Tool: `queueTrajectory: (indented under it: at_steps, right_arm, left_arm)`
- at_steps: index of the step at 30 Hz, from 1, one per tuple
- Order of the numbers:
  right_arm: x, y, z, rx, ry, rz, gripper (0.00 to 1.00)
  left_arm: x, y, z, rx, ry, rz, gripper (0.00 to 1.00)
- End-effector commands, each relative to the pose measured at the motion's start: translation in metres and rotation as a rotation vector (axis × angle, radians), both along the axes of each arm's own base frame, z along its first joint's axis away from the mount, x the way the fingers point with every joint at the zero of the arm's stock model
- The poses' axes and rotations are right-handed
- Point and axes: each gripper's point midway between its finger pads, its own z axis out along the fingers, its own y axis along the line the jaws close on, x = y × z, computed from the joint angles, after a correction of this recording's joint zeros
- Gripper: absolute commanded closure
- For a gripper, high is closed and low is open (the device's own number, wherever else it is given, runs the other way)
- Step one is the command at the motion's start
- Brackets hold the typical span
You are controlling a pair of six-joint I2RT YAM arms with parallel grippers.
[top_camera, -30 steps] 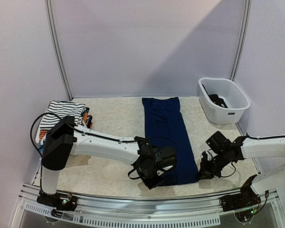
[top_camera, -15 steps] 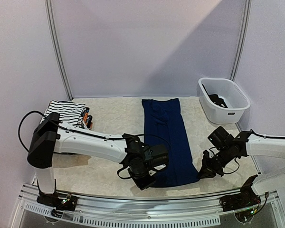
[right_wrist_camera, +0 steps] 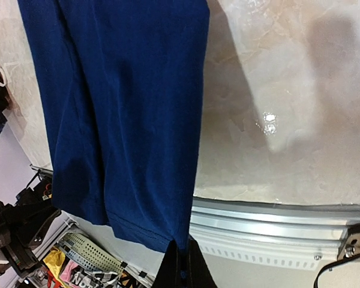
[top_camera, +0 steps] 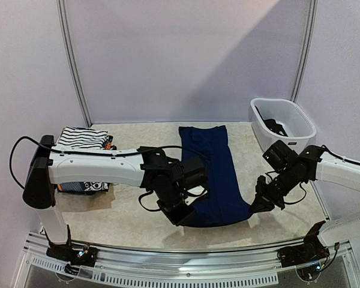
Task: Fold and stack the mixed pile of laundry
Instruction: Fold the rectangle-folded T-shirt at the center of the board.
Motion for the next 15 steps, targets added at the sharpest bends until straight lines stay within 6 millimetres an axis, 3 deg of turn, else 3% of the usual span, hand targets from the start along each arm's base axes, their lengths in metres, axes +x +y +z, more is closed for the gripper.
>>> queueTrajectory:
  at_steps: [1, 9, 15]
  right_arm:
    - [0.005, -0.003, 0.017, -0.052, 0.004, -0.019, 1.0]
    - [0.033, 0.001, 0.043, -0.127, -0.054, -0.016, 1.0]
    - [0.063, 0.007, 0.053, -0.153, -0.092, -0.026, 1.0]
  left_arm:
    - [0.007, -0.002, 0.022, -0.05, 0.052, 0.057, 1.0]
    - [0.032, -0.01, 0.051, -0.107, 0.057, 0.141, 1.0]
    - [0.061, -0.007, 0.059, -0.106, 0.035, 0.201, 1.0]
